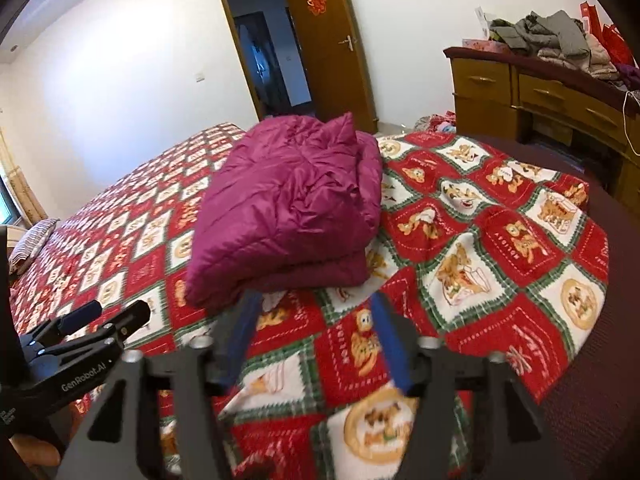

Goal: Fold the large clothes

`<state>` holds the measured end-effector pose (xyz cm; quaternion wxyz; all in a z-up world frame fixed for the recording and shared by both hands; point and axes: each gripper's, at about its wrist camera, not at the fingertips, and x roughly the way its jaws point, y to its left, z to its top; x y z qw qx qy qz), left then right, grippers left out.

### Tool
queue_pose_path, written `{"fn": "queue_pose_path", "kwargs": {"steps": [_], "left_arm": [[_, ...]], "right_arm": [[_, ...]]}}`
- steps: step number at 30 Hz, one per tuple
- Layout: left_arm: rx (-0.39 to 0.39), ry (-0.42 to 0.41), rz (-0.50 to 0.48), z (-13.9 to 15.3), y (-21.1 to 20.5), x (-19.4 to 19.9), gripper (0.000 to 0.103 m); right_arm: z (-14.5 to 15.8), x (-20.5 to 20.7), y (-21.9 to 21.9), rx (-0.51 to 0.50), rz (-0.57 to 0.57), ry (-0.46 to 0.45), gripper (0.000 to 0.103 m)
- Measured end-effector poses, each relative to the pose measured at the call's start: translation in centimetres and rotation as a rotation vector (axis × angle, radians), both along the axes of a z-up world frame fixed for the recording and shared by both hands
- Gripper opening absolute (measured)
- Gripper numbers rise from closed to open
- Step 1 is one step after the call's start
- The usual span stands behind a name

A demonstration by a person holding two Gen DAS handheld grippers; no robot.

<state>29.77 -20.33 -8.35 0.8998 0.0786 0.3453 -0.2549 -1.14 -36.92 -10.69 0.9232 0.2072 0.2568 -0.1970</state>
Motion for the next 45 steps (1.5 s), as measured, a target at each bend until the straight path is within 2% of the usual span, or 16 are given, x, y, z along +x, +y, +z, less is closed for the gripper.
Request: {"fn": "queue_pose_path", "kwargs": {"steps": [5, 13, 20, 23, 25, 28, 33, 41, 45], "left_arm": [[-0.004, -0.074, 0.041, 2.1, 1.3, -2.6, 0.085], [-0.024, -0.136, 0.031, 4.5, 2.5, -5.9, 0.085], [-0.075, -0.228, 0.051, 7.6, 3.5, -8.2, 0.085], [-0.103, -0.302, 0.057, 9.4, 4.0, -9.6, 0.085], [-0.116, -0.340, 0.060, 10.3, 4.2, -10.4, 0.086], [-0.141, -0.376, 0.053, 11.2, 4.5, -11.4, 0.088], [-0.138, -0.446, 0.044, 12.4, 4.5, -12.9, 0.092], [-0.195, -0.478, 0.040, 13.5, 5.3, -14.0, 0.093], [-0.195, -0.489, 0.038, 13.7, 5.3, -14.4, 0.094]], "right_arm": [[1.3, -2.0, 1.3, -0.005, 0.037, -0.043, 0.068], [2.4, -4.2, 2.7, -0.024, 0.067, -0.043, 0.069], [6.3, -6.7, 3.7, -0.153, 0.020, -0.186, 0.076], [7.9, -8.2, 4.2, -0.204, -0.022, -0.263, 0.082], [8.7, -9.0, 4.2, -0.224, -0.048, -0.309, 0.090], [9.5, -10.0, 4.4, -0.242, -0.068, -0.361, 0.093], [10.2, -10.2, 5.1, -0.267, -0.067, -0.382, 0.096], [10.6, -10.9, 5.5, -0.295, -0.084, -0.408, 0.097], [10.8, -11.3, 5.5, -0.307, -0.094, -0.423, 0.098]]}}
